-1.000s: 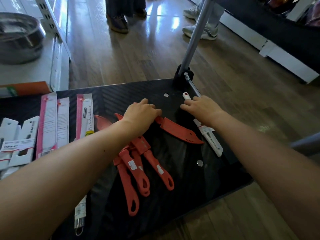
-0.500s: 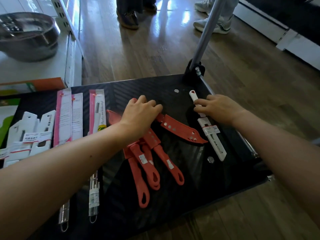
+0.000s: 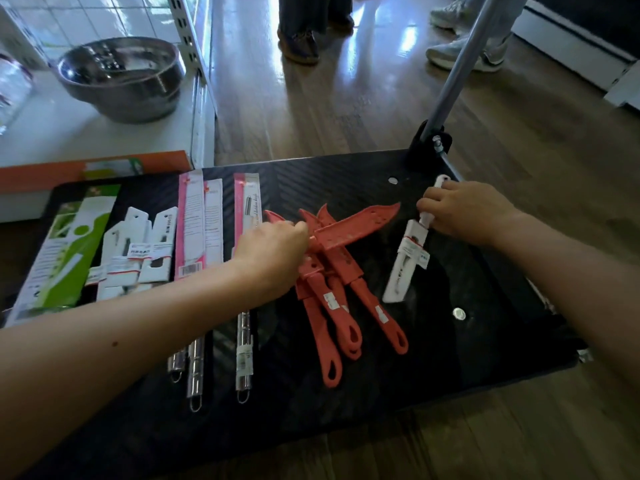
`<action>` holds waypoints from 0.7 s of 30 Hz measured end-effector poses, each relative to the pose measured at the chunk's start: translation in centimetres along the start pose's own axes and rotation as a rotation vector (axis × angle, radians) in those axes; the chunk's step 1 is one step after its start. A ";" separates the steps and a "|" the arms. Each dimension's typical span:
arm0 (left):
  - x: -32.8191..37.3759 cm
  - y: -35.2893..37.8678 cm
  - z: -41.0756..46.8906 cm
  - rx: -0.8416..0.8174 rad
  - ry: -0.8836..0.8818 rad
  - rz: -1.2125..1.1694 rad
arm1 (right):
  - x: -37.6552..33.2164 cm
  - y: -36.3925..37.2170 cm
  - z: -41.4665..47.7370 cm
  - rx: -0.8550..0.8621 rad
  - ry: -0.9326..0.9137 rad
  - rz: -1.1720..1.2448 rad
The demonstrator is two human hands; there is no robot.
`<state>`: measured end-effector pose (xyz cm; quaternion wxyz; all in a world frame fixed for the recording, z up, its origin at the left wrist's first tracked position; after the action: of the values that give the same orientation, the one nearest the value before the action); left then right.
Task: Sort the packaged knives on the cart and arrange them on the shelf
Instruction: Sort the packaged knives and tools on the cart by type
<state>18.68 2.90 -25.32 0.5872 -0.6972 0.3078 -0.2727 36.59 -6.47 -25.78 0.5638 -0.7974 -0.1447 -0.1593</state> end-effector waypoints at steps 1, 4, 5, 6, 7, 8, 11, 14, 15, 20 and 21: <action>-0.7 0.5 -0.6 -0.061 -0.038 -0.035 | 0.0 -0.1 -0.1 -0.012 0.015 0.010; -2.2 2.2 -1.9 -0.263 -0.182 -0.260 | -0.2 -0.3 -0.4 -0.056 0.051 0.019; -2.6 2.9 -2.2 -0.321 -0.242 -0.376 | -0.3 -0.4 -0.6 -0.069 0.067 0.007; -2.7 3.5 -2.6 -0.371 -0.304 -0.498 | -0.3 -0.6 -0.8 -0.080 0.084 -0.010; -2.8 4.1 -3.0 -0.415 -0.358 -0.610 | -0.3 -0.8 -1.0 -0.092 0.098 -0.028; -2.6 4.6 -3.3 -0.448 -0.393 -0.700 | -0.3 -1.0 -1.3 -0.101 0.112 -0.043; -1.9 5.8 -3.7 -0.486 -0.431 -0.846 | 0.1 -1.9 -1.9 -0.070 0.161 -0.073; -1.1 6.5 -3.8 -0.493 -0.456 -0.924 | 0.3 -2.7 -2.2 -0.025 0.208 -0.042; -0.9 6.6 -3.8 -0.496 -0.468 -0.942 | 0.3 -2.7 -2.2 -0.016 0.222 -0.021; -0.2 7.0 -4.1 -0.540 -0.530 -1.047 | 0.6 -2.7 -2.6 0.023 0.362 0.193; 0.0 6.9 -4.1 -0.557 -0.532 -1.073 | 0.2 -2.5 -2.5 0.026 0.382 0.271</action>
<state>14.84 -0.61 -31.45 0.2236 -0.9233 -0.1789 -0.2561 35.53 -8.05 -22.79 0.6076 -0.7574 0.0711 -0.2284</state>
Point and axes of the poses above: each hand's wrist, its own z-axis towards the middle knuckle, its own y-axis out of the palm, x = y × z, the point moved 9 cm from there along z, towards the middle knuckle, and after that the axes turned 10 degrees about -y, right-handed, at the moved point
